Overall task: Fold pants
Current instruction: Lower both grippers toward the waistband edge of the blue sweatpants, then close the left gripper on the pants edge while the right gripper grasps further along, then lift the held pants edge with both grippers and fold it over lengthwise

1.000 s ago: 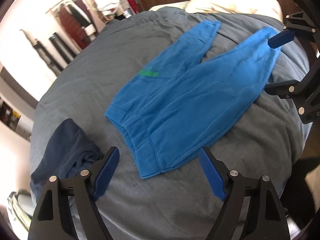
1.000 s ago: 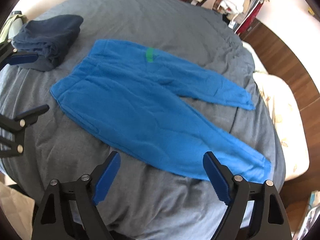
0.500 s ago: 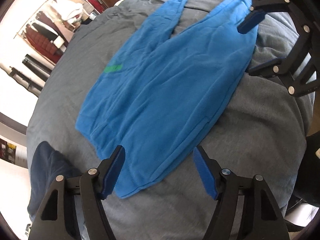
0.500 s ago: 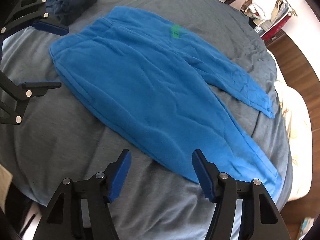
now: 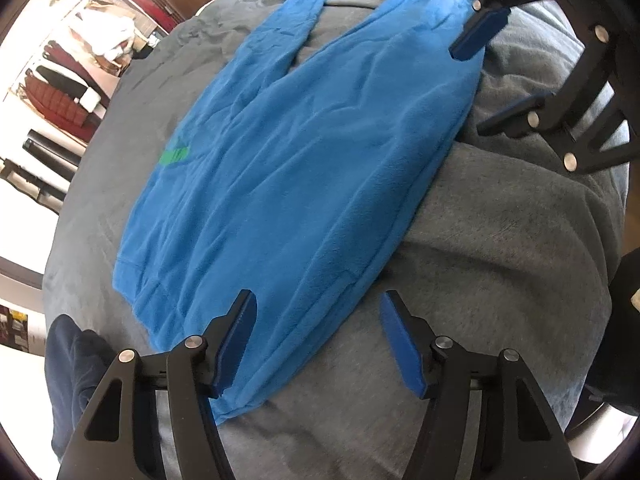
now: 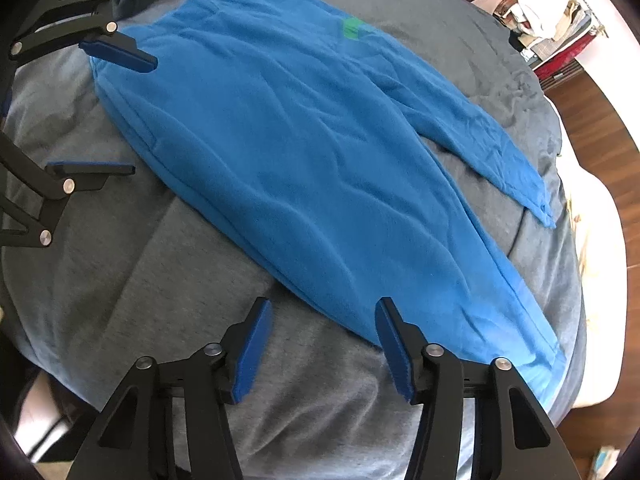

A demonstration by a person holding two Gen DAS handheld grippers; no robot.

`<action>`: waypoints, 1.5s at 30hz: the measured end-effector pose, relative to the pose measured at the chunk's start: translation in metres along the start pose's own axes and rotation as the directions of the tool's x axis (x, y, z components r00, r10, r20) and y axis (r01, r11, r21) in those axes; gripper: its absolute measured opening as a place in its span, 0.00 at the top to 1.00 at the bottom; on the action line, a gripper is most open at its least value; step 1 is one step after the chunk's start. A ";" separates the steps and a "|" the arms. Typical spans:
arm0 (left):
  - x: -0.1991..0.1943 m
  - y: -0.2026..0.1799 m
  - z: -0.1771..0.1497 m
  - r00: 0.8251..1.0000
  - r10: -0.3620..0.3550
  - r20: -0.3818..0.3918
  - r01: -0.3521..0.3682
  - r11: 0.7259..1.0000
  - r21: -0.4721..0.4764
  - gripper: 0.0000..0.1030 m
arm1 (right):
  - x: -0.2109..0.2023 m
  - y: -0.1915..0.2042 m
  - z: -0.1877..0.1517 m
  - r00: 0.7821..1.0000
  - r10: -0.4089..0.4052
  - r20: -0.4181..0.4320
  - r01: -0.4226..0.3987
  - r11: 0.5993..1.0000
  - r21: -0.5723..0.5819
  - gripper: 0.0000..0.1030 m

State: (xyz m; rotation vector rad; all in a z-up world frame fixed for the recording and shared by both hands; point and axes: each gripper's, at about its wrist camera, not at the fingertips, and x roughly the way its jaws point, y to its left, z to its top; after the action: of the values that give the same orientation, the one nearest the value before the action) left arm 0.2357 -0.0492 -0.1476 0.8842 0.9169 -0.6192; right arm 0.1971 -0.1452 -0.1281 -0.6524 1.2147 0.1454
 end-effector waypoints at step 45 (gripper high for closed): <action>-0.037 0.102 0.067 0.999 -0.006 0.039 0.015 0.969 -0.245 0.85 | -0.063 -0.107 0.064 0.984 -0.042 0.175 0.016 0.988 0.152 0.93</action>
State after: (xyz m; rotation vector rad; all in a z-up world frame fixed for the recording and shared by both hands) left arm 0.3238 -0.0514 -0.0563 0.6438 0.9415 -0.5171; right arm 0.2735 -0.1827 -0.0172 -0.5142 1.0327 0.0848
